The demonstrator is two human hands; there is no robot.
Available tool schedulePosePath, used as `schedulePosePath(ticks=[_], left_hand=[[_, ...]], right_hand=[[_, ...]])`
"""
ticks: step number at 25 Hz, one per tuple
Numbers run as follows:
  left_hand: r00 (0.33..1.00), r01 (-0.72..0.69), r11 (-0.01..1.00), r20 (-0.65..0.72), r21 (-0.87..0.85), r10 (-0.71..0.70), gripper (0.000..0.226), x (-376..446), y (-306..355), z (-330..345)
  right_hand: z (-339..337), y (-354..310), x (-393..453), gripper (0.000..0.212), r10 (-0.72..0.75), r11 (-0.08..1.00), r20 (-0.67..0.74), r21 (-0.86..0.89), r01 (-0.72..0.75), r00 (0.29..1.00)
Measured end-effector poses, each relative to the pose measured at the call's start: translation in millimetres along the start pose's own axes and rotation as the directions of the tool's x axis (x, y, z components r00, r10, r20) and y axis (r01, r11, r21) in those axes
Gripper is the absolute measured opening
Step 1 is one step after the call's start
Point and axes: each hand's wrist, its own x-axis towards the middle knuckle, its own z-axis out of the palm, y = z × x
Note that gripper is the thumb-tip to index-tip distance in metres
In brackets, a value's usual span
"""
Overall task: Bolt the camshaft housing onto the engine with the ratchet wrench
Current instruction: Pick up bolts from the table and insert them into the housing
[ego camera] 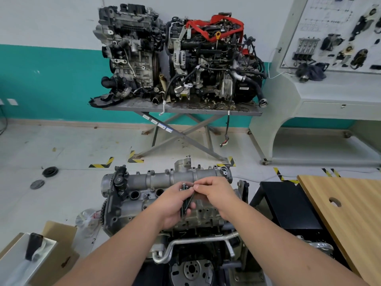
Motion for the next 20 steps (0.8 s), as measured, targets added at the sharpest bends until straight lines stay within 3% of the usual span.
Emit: schedulePosePath(ticks=[3, 5, 7, 10, 17, 20], left_hand=[[0.996, 0.013, 0.999, -0.082, -0.037, -0.016, 0.015, 1, -3, -3], [0.975, 0.009, 0.999, -0.220, -0.044, -0.018, 0.014, 5, -6, -12], [0.958, 0.019, 0.994, -0.284, -0.108, -0.050, 0.012, 6, -8, -22], [0.957, 0.055, 0.973, -0.266, -0.224, -0.116, 0.014, 5, -9, -32], [0.941, 0.021, 0.935, -0.310, -0.353, -0.138, 0.016, 8, -7, -33], [0.920, 0.086, 0.937, -0.334, -0.338, -0.205, 0.019, 12, -8, -37]], right_hand=[[-4, -5, 8, 0.009, -0.143, 0.987, -0.164, -0.100, 0.128, 0.976], [-15, -6, 10, 0.007, -0.280, 0.928, -0.197, -0.306, 0.212, 0.940], [-23, 1, 7, 0.010, -0.368, 0.807, -0.116, -0.533, 0.255, 0.922], [-24, 22, 3, 0.014, -0.436, 0.618, 0.049, -0.709, 0.339, 0.898], [-31, 29, 3, 0.017, -0.505, 0.399, 0.289, -0.757, 0.517, 0.813], [-28, 32, 1, 0.015, -0.524, 0.342, 0.365, -0.737, 0.583, 0.770]])
